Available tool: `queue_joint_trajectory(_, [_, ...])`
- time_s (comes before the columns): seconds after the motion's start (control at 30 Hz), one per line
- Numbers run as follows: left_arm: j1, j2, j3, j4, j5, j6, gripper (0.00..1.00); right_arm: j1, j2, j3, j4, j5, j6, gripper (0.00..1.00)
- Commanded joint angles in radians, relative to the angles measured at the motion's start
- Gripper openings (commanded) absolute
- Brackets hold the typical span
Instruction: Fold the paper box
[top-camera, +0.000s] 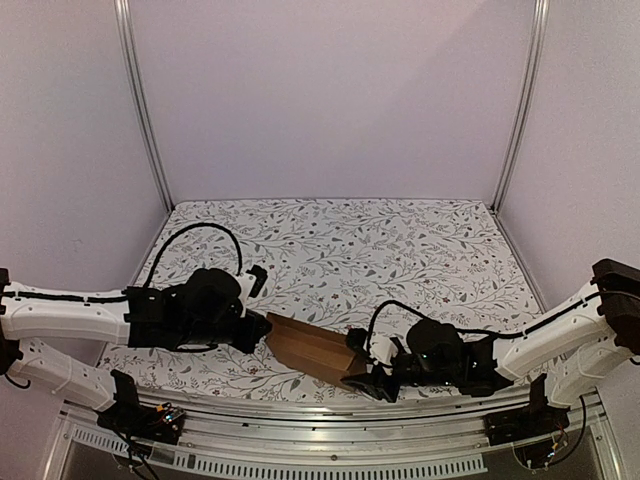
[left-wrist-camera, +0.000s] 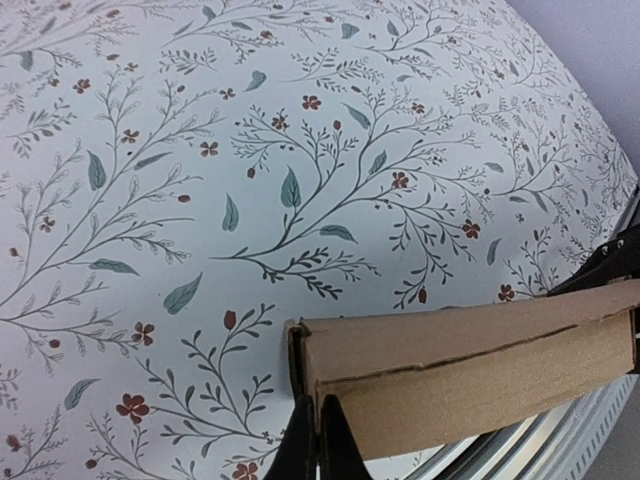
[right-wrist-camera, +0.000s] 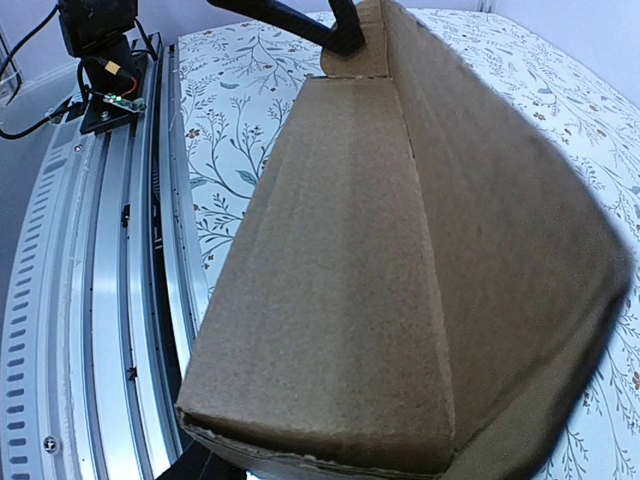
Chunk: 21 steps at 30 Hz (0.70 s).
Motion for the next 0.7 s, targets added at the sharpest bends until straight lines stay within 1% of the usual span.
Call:
queue_joint_trajectory(0.0, [-0.027,0.029,0.004,-0.154,0.025,0.035,0.00,-0.004,-0.006,-0.008,0.040,0.076,0.016,0.31])
queue_joint_trajectory(0.67, [-0.026,0.077,0.012,-0.149,0.037,0.045,0.00,-0.001,-0.011,-0.013,0.029,0.082,0.013,0.33])
